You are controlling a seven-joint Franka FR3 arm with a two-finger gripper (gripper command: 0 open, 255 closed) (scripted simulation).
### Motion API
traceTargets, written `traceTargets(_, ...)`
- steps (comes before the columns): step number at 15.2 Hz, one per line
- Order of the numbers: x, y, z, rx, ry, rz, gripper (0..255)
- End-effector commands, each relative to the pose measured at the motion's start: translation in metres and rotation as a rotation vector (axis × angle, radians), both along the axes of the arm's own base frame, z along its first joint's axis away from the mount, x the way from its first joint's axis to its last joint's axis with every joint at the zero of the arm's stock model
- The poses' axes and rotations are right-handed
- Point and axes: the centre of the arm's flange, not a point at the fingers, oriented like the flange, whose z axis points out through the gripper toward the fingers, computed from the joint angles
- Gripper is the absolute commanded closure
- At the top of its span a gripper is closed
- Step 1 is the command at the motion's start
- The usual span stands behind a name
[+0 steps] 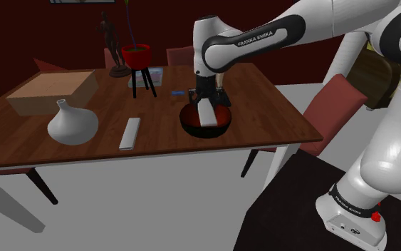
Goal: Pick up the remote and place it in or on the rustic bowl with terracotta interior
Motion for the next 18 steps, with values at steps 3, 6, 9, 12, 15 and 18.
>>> traceTargets(3, 0.0, -0.001, -0.015, 0.0, -0.001, 0.0, 255)
traceTargets(6, 0.0, -0.001, -0.015, 0.0, -0.001, 0.0, 255)
traceTargets(9, 0.0, -0.001, -0.015, 0.0, -0.001, 0.0, 255)
traceTargets(12, 0.0, 0.0, -0.015, 0.0, -0.001, 0.0, 0)
traceTargets(15, 0.0, -0.001, -0.015, 0.0, -0.001, 0.0, 0)
traceTargets(18, 0.001, 0.0, 0.025, 0.0, -0.001, 0.0, 0)
